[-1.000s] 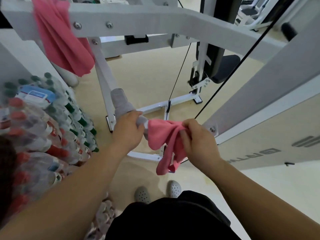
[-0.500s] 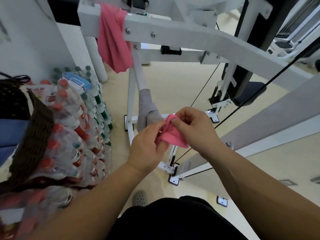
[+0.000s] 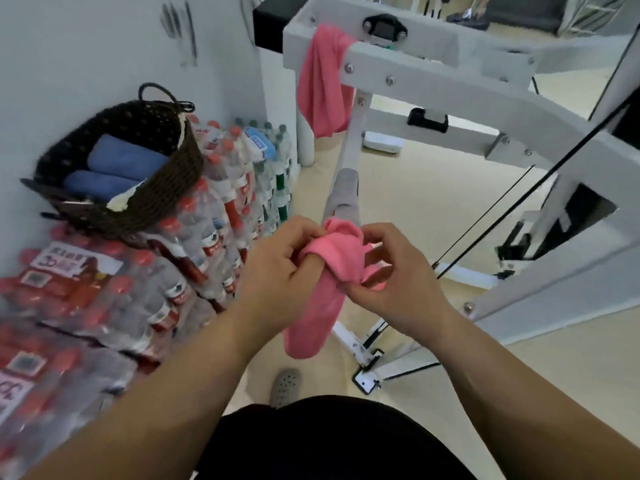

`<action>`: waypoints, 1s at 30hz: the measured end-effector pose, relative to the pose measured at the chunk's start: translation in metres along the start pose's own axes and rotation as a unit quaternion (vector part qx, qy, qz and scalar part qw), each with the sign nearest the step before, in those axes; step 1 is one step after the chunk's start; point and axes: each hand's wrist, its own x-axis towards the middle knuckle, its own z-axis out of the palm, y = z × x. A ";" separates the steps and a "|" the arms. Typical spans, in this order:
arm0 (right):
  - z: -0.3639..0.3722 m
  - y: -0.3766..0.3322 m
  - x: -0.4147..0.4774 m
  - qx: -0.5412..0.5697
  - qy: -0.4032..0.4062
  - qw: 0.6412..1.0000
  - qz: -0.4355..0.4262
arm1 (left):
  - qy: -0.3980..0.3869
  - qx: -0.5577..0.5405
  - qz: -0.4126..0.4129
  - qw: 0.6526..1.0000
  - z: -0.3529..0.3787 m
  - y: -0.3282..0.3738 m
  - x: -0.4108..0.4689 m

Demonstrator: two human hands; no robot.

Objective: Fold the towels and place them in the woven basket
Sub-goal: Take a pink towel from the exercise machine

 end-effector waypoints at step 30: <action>0.280 -0.098 -0.189 -0.099 -0.368 0.891 -0.247 | 0.177 0.118 -0.387 0.897 -0.175 0.068 -0.420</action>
